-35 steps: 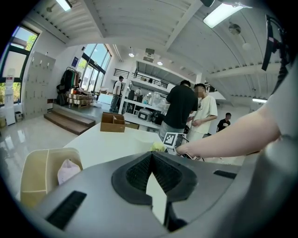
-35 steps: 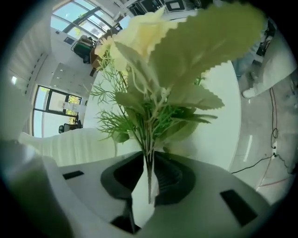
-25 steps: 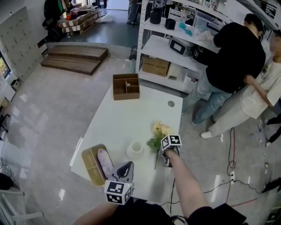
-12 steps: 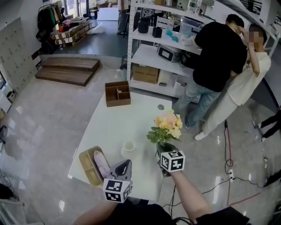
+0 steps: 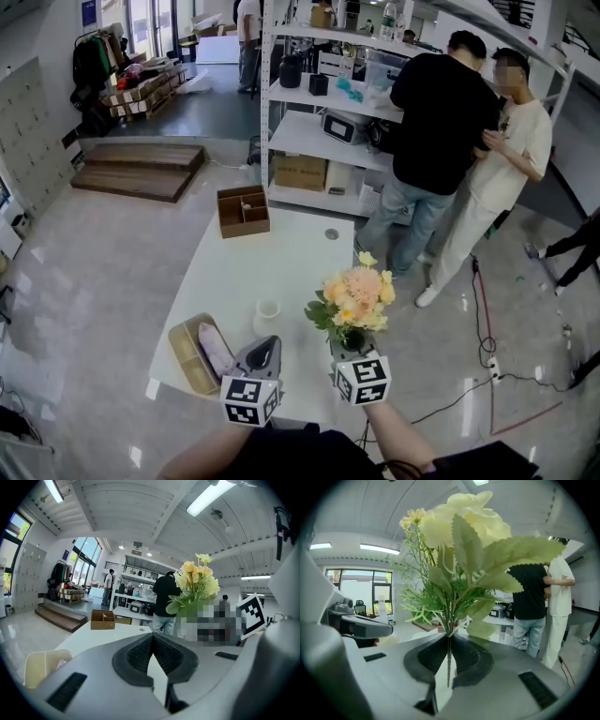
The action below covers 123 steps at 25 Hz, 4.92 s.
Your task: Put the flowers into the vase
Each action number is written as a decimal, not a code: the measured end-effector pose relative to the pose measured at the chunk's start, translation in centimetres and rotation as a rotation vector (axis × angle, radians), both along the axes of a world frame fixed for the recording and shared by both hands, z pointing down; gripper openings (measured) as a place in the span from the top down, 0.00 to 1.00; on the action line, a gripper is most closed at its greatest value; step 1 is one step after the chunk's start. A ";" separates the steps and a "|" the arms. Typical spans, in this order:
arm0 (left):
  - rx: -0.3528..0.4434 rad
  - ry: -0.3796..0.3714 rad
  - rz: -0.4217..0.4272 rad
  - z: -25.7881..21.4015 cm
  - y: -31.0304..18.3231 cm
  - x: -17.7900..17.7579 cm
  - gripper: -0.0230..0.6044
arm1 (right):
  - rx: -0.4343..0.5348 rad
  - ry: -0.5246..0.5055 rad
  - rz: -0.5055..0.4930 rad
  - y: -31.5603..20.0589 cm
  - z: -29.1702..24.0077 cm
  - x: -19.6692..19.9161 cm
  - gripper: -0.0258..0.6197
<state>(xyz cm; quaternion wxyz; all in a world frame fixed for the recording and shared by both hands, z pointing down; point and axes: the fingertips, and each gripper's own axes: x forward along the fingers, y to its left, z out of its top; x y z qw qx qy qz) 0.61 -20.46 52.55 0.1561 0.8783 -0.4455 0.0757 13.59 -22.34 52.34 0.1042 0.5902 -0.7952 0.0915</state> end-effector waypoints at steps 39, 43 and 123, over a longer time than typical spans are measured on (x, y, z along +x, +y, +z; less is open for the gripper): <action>-0.043 -0.005 -0.175 1.4 -0.5 -7.4 0.96 | 0.038 0.021 -0.281 -8.7 0.3 -13.4 0.92; -0.051 -0.010 -0.186 1.4 -0.7 -7.8 0.96 | -0.064 0.062 -0.273 -9.1 3.6 -13.1 0.91; 0.008 -0.020 -0.016 -0.1 -1.4 -0.3 0.96 | -0.020 -0.160 0.064 2.3 -1.1 -1.4 0.96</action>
